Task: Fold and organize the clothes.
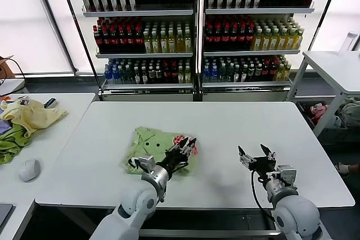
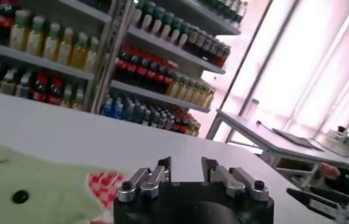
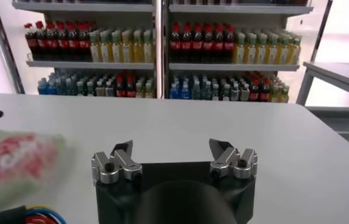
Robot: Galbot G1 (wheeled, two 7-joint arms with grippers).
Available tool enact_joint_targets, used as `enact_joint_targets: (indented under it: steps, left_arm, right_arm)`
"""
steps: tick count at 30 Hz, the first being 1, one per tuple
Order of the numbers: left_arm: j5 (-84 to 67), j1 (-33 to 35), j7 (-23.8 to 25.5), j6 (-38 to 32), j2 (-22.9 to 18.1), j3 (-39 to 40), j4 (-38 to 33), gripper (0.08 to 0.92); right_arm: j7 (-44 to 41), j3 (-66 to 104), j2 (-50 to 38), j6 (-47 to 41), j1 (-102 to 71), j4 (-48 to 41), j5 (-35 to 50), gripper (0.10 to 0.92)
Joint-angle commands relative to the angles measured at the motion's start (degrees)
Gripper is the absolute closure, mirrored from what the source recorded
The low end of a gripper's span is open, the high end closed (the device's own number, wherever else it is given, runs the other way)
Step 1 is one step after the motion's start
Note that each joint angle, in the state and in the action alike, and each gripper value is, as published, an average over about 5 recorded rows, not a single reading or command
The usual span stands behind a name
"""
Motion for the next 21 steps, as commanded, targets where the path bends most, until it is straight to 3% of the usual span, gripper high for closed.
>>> enact_joint_targets:
  steps: [1,7,13,21]
  left_arm:
    - [5.44,6.3,2.99,-2.77,3.04,-2.29,-10.83,0.557]
    - [5.39,10.42,-1.87,-6.1,7.33,-14.1,-9.76,0.384]
    - [5.73,15.09,-3.39,-7.91,9.79,-21.48,-9.3,0.221]
    - [6.68,17.46,-3.75,-8.64,9.37,-23.57,-9.93,0.177]
  right_arm:
    - [1.1,-6.12,2.85,1.29,3.57,-0.92,2.68,0.203]
    - [4.28,-15.64,9.48,2.76,12.14,-8.96,3.37,0.203]
    - [9.12,-22.04,18.01,3.76,19.68,-19.95,2.4,0.203]
    - [11.59,-26.45,22.39,3.08,22.76,-26.48,-1.65,0.203]
